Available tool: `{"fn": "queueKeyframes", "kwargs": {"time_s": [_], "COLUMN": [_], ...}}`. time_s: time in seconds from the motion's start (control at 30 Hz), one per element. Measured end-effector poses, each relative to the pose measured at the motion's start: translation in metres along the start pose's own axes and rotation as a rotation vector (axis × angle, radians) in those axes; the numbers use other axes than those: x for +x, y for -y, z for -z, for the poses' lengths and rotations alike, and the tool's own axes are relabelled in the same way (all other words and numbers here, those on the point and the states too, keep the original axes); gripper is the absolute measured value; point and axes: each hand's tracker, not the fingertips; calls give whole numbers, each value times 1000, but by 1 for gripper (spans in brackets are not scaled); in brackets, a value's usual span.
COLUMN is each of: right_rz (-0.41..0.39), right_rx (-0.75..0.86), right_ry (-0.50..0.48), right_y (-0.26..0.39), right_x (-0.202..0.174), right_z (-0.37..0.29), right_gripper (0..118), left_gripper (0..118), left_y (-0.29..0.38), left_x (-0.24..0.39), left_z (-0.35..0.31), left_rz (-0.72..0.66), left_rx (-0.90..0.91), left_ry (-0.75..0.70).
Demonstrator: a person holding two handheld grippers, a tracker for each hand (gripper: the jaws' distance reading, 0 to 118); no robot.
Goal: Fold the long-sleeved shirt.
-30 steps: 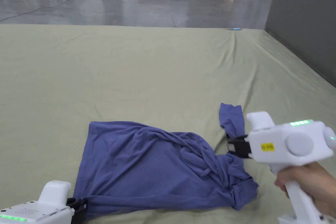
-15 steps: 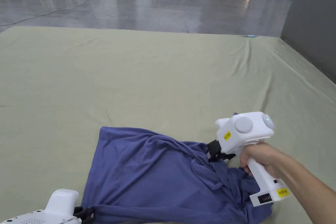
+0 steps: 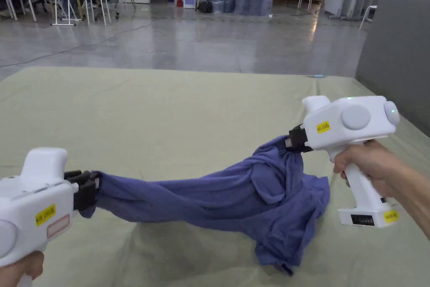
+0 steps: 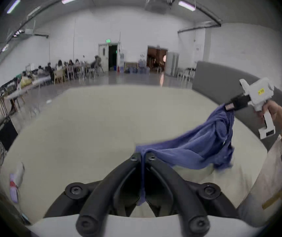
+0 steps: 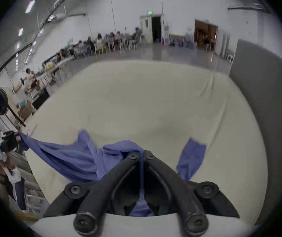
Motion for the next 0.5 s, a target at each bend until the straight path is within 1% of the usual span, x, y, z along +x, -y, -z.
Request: {"fn": "queueKeyframes", "kwargs": {"time_s": [0.1,0.13,0.23,0.33,0.37,0.5], "right_rz": [-25,-45,-76,-69,-69,-68], "right_rx": [103,130,224,301,298,341], "right_ry": [41,42,108,157,176,226], "right_y": [-53,-77,-137,-191,-207,-242], "right_x": [3,5,6,12,14,14], "right_z": [-30,-36,-58,-73,-77,-95], "right_gripper": [0,0,0,0,0,0], "left_gripper": [0,0,0,0,0,0], "left_y": [-63,-85,-150,-208,-227,-288], "left_x": [4,3,6,2,-1,-10], "left_z": [-3,-1,13,30,37,57], "left_rz": [61,82,119,123,112,99], "left_rx": [96,123,177,216,221,237], "left_ry": [-34,-44,-74,-93,-96,-129]}}
